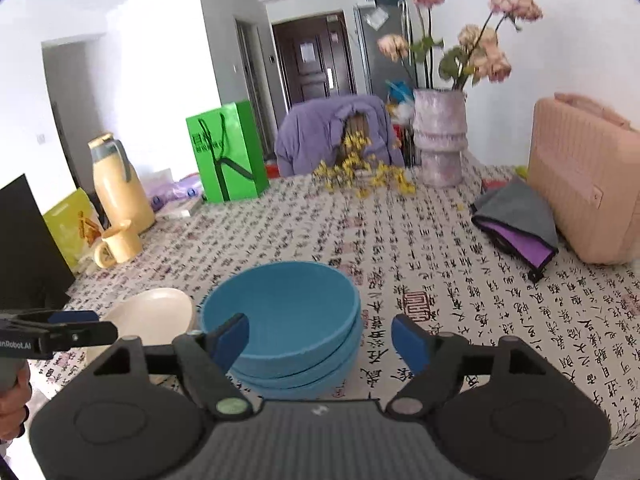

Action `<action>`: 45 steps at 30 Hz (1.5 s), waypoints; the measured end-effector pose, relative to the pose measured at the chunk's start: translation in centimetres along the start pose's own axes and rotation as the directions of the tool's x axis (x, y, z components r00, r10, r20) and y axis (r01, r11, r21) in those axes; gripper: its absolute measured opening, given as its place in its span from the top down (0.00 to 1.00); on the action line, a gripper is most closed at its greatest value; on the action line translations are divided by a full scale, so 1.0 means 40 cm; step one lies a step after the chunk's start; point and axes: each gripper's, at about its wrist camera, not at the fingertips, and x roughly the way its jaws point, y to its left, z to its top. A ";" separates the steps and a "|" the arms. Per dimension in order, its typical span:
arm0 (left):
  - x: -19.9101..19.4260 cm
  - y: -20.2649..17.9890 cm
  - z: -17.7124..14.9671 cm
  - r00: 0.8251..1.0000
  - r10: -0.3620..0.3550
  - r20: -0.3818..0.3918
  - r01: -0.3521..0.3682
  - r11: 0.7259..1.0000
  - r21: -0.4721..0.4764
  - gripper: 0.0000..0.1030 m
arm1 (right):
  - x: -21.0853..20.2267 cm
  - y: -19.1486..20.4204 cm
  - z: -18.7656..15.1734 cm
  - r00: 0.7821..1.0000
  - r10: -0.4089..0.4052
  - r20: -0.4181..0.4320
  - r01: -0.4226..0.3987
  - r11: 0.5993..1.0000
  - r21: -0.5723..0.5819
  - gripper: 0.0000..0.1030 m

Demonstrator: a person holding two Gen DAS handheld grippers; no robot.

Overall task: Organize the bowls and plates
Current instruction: 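Withdraw both grippers and reach back to the rim of the bowl stack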

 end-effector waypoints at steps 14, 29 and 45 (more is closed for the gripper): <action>-0.175 -0.001 -0.204 0.955 0.213 0.206 -0.223 0.975 0.025 0.01 | -0.087 0.176 -0.208 0.975 0.035 0.221 -0.008 0.992 -0.122 0.13; -0.251 0.044 -0.423 0.894 0.388 0.223 -0.394 0.919 -0.018 0.00 | -0.055 0.322 -0.448 0.971 0.111 0.210 -0.084 0.988 -0.131 0.11; -0.262 0.061 -0.412 0.883 0.403 0.239 -0.404 0.914 -0.049 0.00 | -0.050 0.334 -0.446 0.970 0.100 0.221 -0.066 0.986 -0.156 0.11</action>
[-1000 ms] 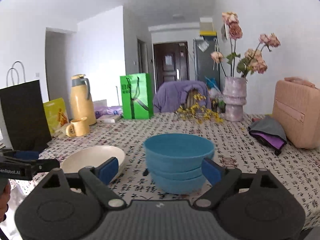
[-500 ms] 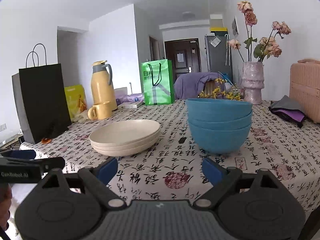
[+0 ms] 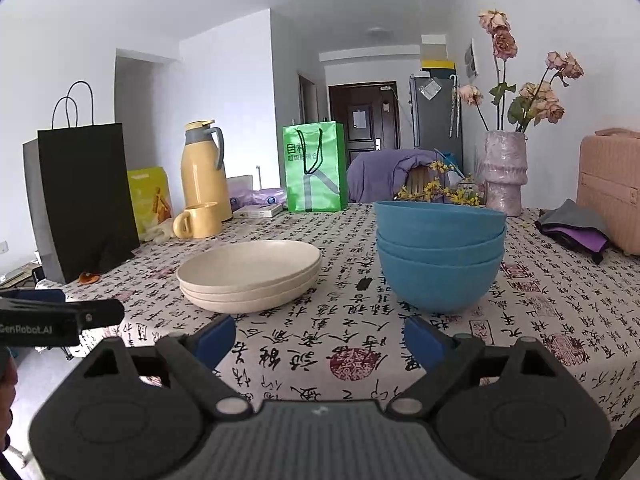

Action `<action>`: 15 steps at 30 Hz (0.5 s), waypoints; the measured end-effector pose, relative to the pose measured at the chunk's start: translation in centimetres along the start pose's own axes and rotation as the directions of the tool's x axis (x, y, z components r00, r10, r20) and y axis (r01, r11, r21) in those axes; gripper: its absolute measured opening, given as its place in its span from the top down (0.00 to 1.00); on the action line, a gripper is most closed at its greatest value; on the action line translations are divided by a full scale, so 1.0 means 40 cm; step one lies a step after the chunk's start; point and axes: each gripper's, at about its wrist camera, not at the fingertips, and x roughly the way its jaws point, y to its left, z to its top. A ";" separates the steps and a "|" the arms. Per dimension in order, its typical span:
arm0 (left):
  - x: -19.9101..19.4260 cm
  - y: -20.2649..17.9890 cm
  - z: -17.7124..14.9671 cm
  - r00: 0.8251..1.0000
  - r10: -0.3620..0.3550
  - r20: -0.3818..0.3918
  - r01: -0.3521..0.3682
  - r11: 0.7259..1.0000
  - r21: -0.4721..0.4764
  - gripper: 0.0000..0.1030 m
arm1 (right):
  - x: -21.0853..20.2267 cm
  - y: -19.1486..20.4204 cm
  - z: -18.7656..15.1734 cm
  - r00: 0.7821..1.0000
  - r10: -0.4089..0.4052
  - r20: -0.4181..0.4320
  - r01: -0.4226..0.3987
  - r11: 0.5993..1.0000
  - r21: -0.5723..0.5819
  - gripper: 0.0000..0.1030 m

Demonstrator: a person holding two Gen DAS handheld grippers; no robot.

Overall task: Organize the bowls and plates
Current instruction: 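Withdraw both grippers and reach back to the rim of the bowl stack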

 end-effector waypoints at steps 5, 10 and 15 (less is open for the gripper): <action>0.005 -0.004 0.007 1.000 -0.010 -0.001 0.010 1.000 -0.002 0.00 | 0.005 -0.005 0.002 1.000 -0.003 -0.002 0.003 1.000 -0.001 0.11; 0.024 -0.029 0.034 0.999 -0.035 0.005 0.035 0.999 0.009 0.00 | 0.011 -0.040 0.029 0.999 -0.039 0.016 0.039 0.999 0.019 0.11; 0.078 -0.065 0.076 0.997 -0.073 -0.012 0.073 0.997 0.015 0.00 | 0.036 -0.104 0.057 0.995 -0.098 0.010 0.097 0.993 0.062 0.11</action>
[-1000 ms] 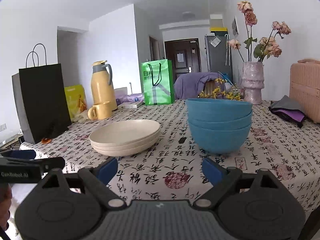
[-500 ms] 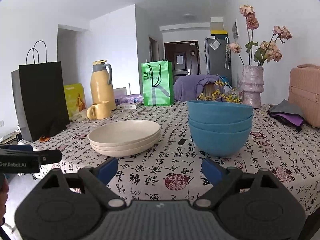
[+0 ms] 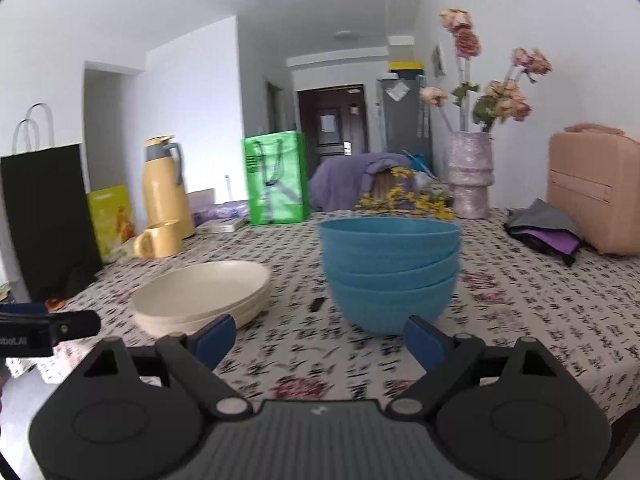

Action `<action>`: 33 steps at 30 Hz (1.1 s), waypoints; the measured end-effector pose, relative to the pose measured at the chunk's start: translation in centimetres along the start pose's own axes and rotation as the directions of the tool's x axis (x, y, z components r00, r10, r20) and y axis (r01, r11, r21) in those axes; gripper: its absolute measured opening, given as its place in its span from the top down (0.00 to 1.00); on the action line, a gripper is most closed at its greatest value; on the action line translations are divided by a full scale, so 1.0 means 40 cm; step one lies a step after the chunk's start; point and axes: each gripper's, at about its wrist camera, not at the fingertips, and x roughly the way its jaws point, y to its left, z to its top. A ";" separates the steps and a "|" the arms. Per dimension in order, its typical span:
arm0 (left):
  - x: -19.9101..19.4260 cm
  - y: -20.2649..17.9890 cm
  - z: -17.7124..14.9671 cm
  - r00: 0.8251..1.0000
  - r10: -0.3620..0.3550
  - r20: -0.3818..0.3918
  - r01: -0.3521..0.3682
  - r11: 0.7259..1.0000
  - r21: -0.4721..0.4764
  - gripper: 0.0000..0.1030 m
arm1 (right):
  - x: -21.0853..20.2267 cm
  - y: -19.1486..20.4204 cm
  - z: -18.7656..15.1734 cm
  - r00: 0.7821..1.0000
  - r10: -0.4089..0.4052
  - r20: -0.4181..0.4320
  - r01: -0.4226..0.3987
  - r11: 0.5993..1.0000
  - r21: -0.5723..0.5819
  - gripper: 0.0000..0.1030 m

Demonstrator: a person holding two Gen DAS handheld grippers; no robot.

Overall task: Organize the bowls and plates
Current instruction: 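Withdraw both grippers and reach back to the rim of the bowl stack, then close the left gripper on the bowl stack rim while the right gripper also clamps it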

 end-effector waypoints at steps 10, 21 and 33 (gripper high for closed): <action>0.210 -0.095 0.121 0.978 -0.169 -0.121 0.167 0.986 -0.032 0.00 | 0.118 -0.189 0.091 0.989 -0.039 -0.141 0.063 0.983 0.170 0.11; 0.478 -0.188 0.256 0.868 -0.427 -0.252 0.368 0.895 -0.251 0.00 | 0.267 -0.327 0.193 0.980 0.042 -0.192 0.026 0.939 0.342 0.11; 0.685 -0.217 0.225 0.658 -0.625 -0.421 0.408 0.765 -0.498 0.15 | 0.440 -0.443 0.138 0.908 0.292 -0.301 -0.023 0.751 0.660 0.16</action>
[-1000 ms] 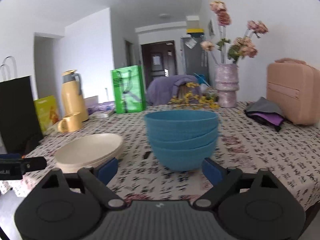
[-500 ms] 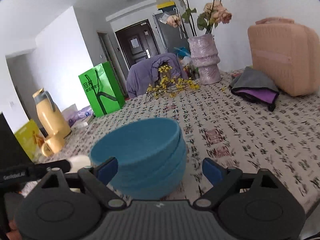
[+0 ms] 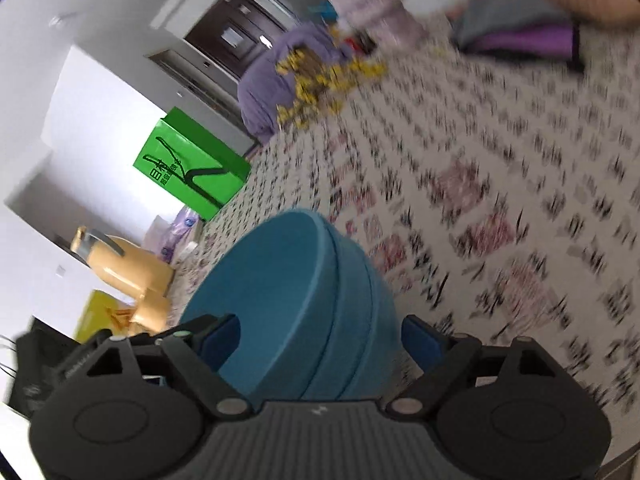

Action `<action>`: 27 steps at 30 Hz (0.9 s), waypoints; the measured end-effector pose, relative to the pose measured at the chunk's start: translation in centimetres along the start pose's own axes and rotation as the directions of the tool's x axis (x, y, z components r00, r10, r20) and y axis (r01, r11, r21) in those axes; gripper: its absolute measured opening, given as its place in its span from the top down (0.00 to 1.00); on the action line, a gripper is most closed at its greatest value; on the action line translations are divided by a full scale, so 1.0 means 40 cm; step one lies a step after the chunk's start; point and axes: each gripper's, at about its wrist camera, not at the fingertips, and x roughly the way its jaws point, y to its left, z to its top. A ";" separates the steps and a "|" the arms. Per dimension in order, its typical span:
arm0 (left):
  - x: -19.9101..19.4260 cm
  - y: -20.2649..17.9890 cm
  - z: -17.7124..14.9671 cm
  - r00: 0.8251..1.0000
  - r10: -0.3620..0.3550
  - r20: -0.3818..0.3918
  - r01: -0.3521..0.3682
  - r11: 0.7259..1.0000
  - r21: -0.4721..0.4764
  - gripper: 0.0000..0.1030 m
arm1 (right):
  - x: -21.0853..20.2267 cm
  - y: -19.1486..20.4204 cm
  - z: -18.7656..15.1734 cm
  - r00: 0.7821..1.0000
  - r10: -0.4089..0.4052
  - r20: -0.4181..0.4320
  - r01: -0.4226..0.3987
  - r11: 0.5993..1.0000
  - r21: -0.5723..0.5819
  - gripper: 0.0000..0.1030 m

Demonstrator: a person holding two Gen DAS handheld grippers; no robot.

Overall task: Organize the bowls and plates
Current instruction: 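Close the left gripper on the bowl stack rim while the right gripper also clamps it, then lift the stacked blue bowls and carry them over the cream plate stack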

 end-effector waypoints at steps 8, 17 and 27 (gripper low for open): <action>0.038 0.025 -0.012 0.998 -0.029 -0.063 0.026 0.998 -0.055 0.27 | 0.043 -0.035 0.008 0.996 0.026 -0.080 -0.019 0.996 0.087 0.21; 0.035 0.023 -0.015 0.998 0.024 -0.063 -0.028 0.998 -0.062 0.43 | 0.058 -0.055 0.004 0.995 0.001 -0.103 0.012 0.992 0.126 0.41; 0.012 0.014 -0.014 0.998 0.043 -0.037 -0.045 0.997 -0.060 0.47 | 0.058 -0.038 0.010 0.994 -0.013 -0.109 0.026 0.992 0.122 0.46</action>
